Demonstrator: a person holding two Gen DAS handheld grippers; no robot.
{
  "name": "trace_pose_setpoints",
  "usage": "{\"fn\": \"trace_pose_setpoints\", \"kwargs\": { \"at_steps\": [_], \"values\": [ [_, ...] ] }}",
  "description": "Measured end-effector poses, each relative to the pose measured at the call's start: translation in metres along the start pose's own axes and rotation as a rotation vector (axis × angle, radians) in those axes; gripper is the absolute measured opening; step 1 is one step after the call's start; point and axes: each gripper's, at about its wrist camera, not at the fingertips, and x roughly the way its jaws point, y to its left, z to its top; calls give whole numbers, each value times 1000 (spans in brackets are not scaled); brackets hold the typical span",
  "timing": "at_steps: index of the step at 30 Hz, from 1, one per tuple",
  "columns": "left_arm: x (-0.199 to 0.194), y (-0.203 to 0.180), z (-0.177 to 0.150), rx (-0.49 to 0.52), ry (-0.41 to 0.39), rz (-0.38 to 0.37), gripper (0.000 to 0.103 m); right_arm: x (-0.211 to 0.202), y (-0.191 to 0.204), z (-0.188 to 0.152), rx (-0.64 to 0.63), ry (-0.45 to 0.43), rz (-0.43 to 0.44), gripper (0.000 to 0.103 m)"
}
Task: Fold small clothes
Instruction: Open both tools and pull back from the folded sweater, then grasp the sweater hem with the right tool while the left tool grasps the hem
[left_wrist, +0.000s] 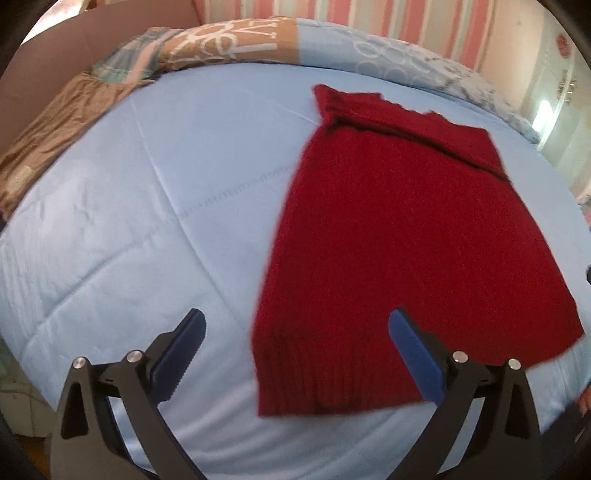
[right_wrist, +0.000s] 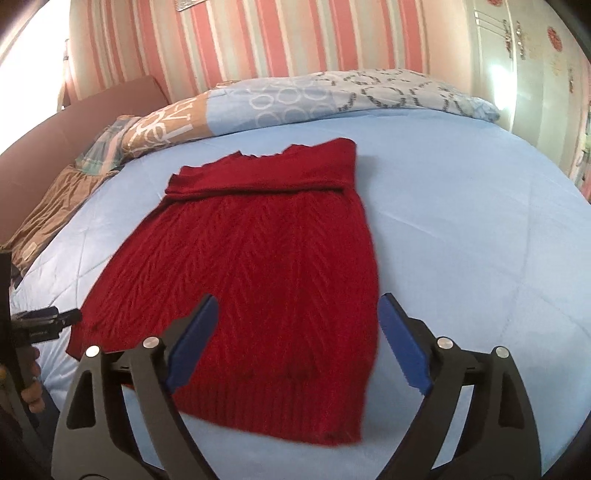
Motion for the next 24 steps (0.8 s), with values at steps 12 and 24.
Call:
{"fn": "trace_pose_setpoints", "kwargs": {
  "at_steps": [12, 24],
  "values": [
    [10, 22, -34, -55, 61, -155, 100, -18, -16, -18, 67, -18, -15, 89],
    [21, -3, -41, 90, 46, -2, 100, -7, -11, -30, 58, 14, -22, 89]
  ]
}}
